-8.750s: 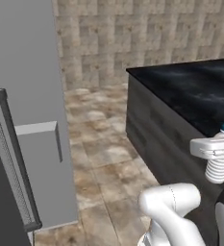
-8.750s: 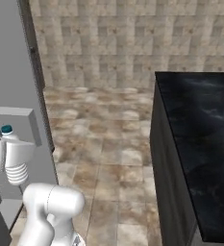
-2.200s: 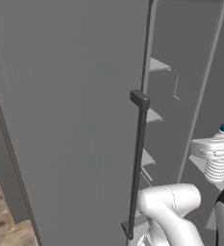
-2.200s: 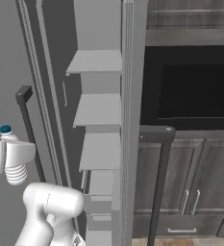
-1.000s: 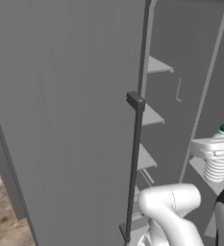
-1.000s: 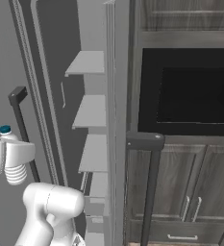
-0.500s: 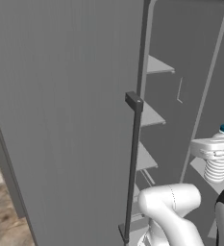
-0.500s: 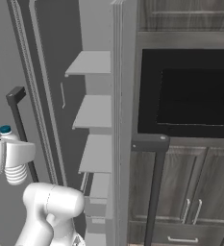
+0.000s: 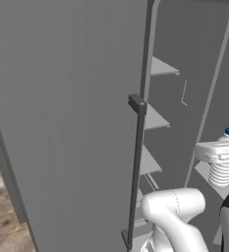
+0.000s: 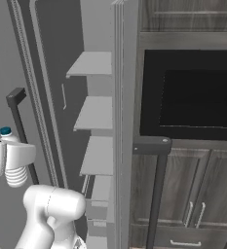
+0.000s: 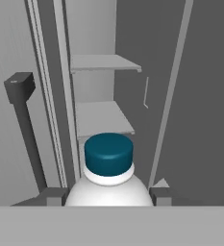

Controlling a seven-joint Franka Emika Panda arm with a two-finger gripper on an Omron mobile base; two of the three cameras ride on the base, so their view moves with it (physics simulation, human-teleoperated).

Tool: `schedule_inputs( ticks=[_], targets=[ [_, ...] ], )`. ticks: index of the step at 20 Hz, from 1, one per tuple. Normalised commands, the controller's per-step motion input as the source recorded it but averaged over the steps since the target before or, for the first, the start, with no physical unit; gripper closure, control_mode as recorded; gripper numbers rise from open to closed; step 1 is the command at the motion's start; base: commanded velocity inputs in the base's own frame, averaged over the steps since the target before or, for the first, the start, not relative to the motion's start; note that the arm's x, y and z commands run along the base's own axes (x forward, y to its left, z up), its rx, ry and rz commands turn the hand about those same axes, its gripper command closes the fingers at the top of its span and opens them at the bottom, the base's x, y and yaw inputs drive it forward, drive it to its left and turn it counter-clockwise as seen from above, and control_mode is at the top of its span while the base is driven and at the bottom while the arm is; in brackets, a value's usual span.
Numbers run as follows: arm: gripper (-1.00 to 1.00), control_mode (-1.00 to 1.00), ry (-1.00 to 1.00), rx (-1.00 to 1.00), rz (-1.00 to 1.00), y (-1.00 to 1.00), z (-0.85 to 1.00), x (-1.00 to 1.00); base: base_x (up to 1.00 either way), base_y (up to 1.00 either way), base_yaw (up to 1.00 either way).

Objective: Take the bottled waters from the counter and place them in the freezer to freeze. Close the freezer door after placing the bottles.

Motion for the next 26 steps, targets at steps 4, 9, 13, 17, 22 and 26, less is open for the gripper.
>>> schedule_inputs(
  ticks=[4,9,13,17,22,26],
  targets=[
    [1.0,1.0,0.0,0.0,0.0,0.0,0.0,0.0,0.0,0.0,0.0],
    [1.0,-1.0,0.0,0.0,0.0,0.0,0.0,0.04,0.0,0.0,0.0],
    [1.0,-1.0,0.0,0.0,0.07,-0.04,0.0,0.16,0.0,0.0,0.0],
    [1.0,-1.0,0.0,0.0,0.12,-0.07,0.04,0.29,0.0,0.0,0.0],
    [1.0,-1.0,0.0,0.05,0.15,-0.15,0.17,0.51,0.0,0.0,0.0],
    [1.0,-1.0,0.03,0.02,0.06,-0.07,0.18,0.46,0.0,0.0,0.0]
  ],
)
